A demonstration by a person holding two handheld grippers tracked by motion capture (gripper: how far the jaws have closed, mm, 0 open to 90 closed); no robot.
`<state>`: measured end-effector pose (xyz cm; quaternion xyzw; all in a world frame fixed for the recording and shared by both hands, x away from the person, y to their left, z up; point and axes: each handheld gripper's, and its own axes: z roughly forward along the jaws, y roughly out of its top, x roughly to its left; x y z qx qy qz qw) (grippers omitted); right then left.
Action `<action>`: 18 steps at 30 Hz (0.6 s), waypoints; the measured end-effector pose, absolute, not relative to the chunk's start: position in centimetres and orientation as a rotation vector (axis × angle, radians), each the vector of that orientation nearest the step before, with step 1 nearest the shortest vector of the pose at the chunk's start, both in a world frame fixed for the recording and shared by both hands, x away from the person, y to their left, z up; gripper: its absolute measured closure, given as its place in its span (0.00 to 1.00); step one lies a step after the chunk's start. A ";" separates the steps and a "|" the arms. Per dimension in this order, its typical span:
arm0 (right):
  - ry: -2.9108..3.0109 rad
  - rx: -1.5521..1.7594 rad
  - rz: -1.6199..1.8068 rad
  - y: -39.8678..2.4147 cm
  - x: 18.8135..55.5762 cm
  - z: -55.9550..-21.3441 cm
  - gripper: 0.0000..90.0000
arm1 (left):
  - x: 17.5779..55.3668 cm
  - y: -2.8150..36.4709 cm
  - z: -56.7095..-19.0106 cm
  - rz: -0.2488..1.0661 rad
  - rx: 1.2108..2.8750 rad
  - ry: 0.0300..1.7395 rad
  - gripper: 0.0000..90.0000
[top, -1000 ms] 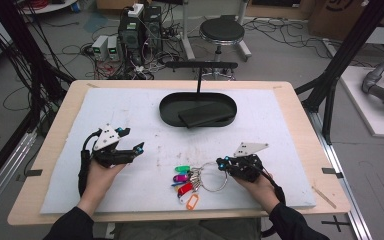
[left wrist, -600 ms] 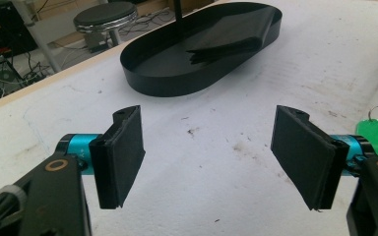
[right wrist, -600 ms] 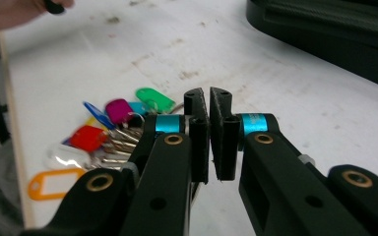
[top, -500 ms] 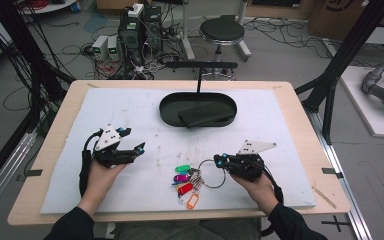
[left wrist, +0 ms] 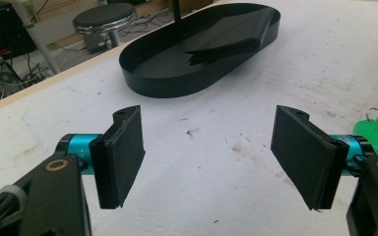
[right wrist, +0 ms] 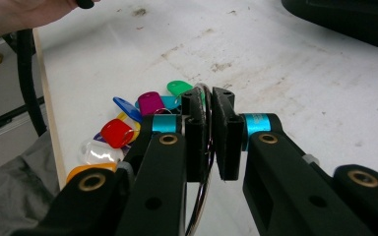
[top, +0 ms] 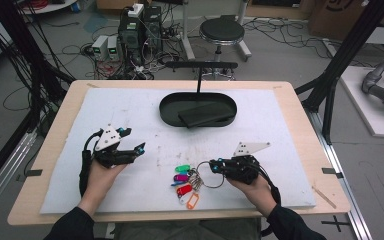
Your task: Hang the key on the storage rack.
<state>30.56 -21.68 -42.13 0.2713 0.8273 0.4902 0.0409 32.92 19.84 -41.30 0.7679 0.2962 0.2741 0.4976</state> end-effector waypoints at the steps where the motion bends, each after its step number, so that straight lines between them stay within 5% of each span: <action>1: 2.533 0.826 1.500 -21.7 30.6 -42.1 0.96 | 32.9 19.8 -41.3 0.662 1.857 0.718 0.31; 18: 2.464 0.741 1.515 -22.4 31.0 -39.0 0.97 | 32.8 19.9 -41.2 0.662 1.857 0.707 0.32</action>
